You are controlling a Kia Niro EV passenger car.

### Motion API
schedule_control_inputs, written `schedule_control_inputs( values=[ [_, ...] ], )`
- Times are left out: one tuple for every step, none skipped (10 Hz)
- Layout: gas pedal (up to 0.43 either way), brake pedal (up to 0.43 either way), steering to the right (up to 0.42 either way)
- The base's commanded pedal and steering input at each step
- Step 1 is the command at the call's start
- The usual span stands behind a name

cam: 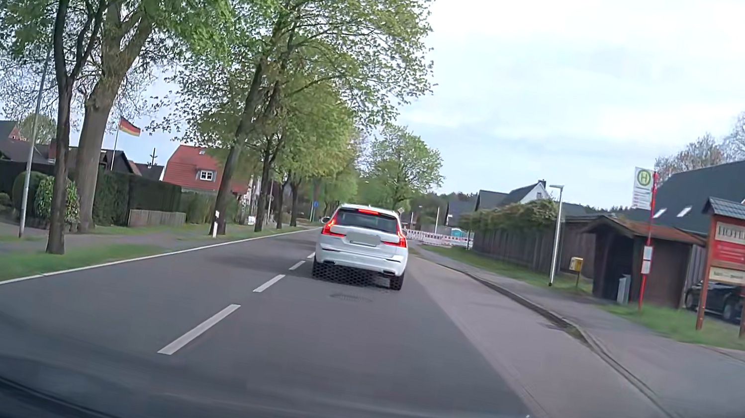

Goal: Follow the waypoints while adhering to traffic rules and regulations

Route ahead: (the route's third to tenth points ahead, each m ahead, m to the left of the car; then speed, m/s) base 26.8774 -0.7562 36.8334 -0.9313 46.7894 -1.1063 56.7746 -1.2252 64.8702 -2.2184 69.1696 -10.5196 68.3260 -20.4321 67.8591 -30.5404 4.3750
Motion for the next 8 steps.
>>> schedule_control_inputs(
  values=[
    [0.0, 0.201, -0.003],
    [0.0, 0.207, -0.003],
    [0.0, 0.213, -0.003],
    [0.0, 0.207, -0.003],
    [0.0, 0.207, -0.003],
    [0.0, 0.207, -0.003],
    [0.0, 0.201, -0.003],
    [0.0, 0.201, -0.003]
  ],
)
